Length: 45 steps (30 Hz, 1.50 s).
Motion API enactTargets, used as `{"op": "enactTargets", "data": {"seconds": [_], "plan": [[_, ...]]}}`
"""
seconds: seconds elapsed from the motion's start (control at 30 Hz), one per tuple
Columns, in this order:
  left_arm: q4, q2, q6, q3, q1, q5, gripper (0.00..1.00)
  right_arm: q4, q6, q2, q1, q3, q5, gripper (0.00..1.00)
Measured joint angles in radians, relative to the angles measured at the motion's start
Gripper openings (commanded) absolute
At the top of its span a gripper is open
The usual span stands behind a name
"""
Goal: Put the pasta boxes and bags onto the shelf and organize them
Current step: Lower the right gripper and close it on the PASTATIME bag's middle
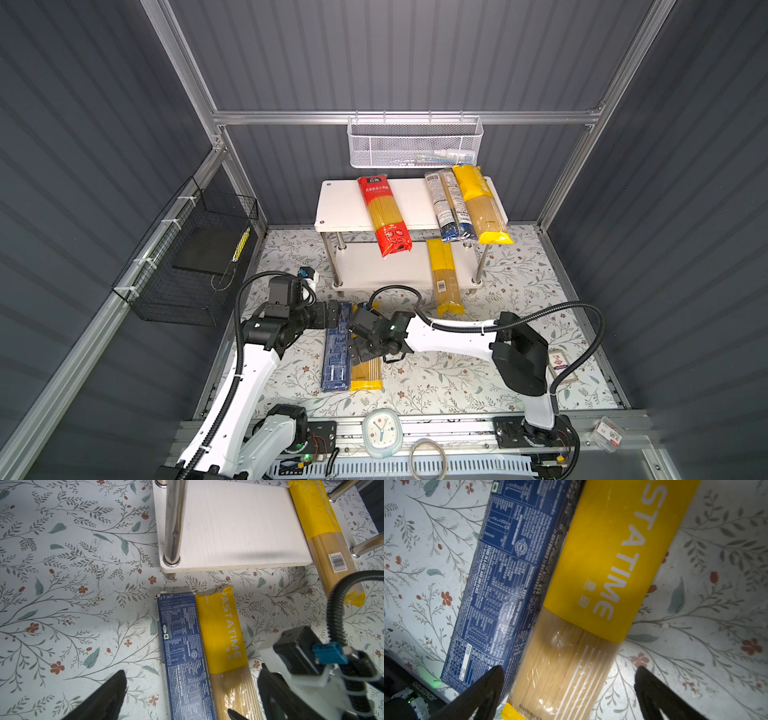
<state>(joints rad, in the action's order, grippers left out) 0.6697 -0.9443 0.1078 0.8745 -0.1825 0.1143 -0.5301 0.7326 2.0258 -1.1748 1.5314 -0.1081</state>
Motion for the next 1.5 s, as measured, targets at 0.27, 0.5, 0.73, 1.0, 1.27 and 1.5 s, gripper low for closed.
{"op": "enactTargets", "data": {"seconds": [0.27,0.5,0.73,1.0,1.27,1.5], "plan": [[0.0,0.0,0.0,0.0,0.0,0.0,0.99,-0.041,-0.013,0.072,0.0,0.058,-0.015,0.99],[0.0,0.0,0.0,0.0,0.0,0.0,0.99,-0.072,-0.016,0.085,0.0,0.074,-0.029,0.99],[0.0,0.0,0.0,0.0,0.0,0.0,0.99,-0.069,-0.016,0.106,0.0,0.092,-0.027,0.99],[0.0,0.0,0.0,0.0,0.0,0.0,0.99,-0.071,-0.015,0.146,0.001,0.1,-0.022,0.99],[0.0,0.0,0.0,0.0,0.0,0.0,0.99,-0.084,-0.008,0.153,0.006,0.103,-0.027,0.99],[0.0,0.0,0.0,0.0,0.0,0.0,0.99,-0.09,0.017,0.085,0.017,0.0,-0.039,0.99]]}}
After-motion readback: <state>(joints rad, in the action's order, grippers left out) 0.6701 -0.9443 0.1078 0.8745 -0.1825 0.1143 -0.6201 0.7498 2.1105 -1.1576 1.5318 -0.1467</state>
